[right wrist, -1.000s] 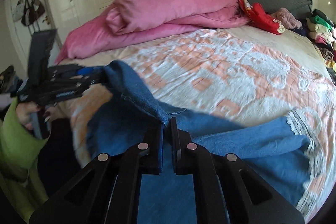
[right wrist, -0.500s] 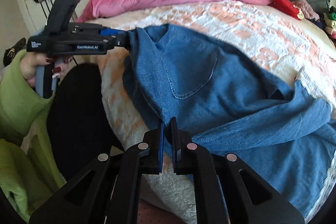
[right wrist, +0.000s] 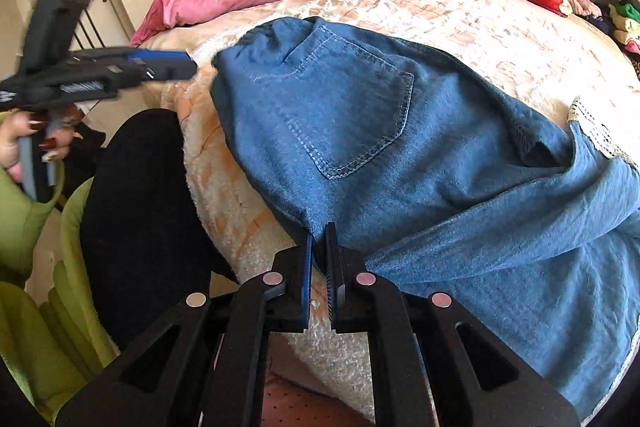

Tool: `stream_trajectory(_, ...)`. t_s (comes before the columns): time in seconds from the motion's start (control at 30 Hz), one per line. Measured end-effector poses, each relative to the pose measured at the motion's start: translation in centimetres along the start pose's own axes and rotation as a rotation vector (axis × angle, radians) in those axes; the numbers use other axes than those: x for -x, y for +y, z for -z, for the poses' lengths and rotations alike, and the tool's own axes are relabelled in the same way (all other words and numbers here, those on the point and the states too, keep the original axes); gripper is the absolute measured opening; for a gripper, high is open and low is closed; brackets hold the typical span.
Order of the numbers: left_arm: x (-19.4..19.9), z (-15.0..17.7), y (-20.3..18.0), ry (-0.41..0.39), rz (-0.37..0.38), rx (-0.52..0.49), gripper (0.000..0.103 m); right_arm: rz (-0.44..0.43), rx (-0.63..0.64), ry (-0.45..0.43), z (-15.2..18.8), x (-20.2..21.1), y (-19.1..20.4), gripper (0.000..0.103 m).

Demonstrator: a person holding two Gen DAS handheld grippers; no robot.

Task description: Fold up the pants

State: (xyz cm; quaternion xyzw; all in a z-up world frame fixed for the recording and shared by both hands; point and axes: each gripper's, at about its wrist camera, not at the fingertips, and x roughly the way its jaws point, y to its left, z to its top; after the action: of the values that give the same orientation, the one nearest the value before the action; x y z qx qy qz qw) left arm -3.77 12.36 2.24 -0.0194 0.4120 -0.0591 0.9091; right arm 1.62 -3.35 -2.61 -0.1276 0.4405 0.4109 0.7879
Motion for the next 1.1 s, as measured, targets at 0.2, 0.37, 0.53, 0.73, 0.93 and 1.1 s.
stream_trajectory(0.2, -2.8, -1.0, -3.6, 0.039, 0.085, -0.088, 0.033, -0.044, -0.008, 0.016, 0.1, 0.7, 0.3, 0.022)
stream_trajectory(0.37, -6.4, 0.2, -3.7, 0.123, 0.020, -0.111, 0.033, -0.020, -0.001, -0.093, -0.7, 4.0, 0.2, 0.037)
stream_trajectory(0.53, -6.4, 0.6, -3.4, 0.115, 0.024, -0.099, 0.033, 0.051, -0.085, -0.056, -1.2, 2.0, -1.9, 0.038)
stream_trajectory(0.73, -6.5, 0.6, -3.3, 0.105, 0.037, -0.076, 0.033, 0.059, -0.163, 0.066, 0.0, -1.2, -3.4, 0.038)
stream_trajectory(0.93, -3.5, -0.2, -3.3, 0.023, 0.048, -0.050, 0.033, 0.024, -0.211, -0.058, -0.4, 3.5, -5.2, 0.038)
stream_trajectory(1.1, -1.0, -1.7, -4.2, -0.047, 0.068, -0.055, 0.033, 0.122, -0.272, -0.148, -0.1, 7.5, -8.3, 0.039)
